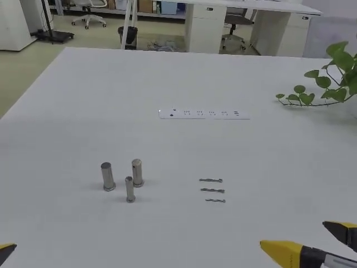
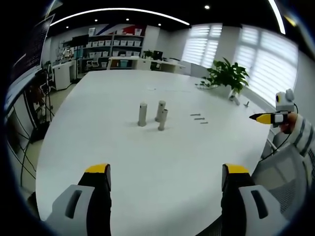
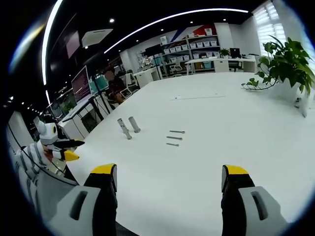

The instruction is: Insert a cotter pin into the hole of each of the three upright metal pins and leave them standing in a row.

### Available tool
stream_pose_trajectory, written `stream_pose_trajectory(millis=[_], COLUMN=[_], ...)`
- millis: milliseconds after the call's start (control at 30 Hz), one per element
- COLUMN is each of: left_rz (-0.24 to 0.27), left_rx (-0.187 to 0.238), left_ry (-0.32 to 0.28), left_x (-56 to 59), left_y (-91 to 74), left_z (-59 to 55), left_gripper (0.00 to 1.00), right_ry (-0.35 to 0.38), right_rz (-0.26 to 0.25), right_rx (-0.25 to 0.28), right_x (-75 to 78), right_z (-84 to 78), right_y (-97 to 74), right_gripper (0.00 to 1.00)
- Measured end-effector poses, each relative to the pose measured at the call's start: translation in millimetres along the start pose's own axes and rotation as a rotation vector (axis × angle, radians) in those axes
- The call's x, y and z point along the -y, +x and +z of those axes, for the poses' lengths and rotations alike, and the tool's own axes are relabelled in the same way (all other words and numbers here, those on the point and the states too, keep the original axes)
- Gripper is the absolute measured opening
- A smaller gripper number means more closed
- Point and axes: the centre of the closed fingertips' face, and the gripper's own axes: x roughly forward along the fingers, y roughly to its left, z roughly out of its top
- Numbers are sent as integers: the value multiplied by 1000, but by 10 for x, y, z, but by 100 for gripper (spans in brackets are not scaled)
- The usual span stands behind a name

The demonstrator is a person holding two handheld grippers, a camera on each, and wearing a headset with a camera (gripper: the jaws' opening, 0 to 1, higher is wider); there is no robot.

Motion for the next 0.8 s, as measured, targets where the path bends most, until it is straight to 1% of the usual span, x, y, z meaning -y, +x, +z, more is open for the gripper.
stream_pose_trajectory(millis=[167,333,400,467,600,667,800], left_rz=[1,-1,-8,-13,-14,-19,-13], left_rx=[-3,1,8,1,-4,-9,-10], left_ry=[5,11,21,30,44,52,74], left_x=[9,19,32,41,20,18,-14], left_y=[14,35,43,57,95,116,156], left_z=[18,57,79,88,116,133,180], left_gripper=[91,90,89,89,85,83,81], right_ry=[1,6,7,8,-4,-6,1], right_rz=[-1,-3,-4,-6,-15,-9,-6], right_rx=[-11,-7,-7,-6,1,6,8], right_x=[0,5,11,23,48,43,42], right_z=[-31,-25,-24,-20,-10,-8,-13], right_y=[6,-2,-8,-18,-38,-39,-35], right_gripper=[86,86,86,86,86,86,86])
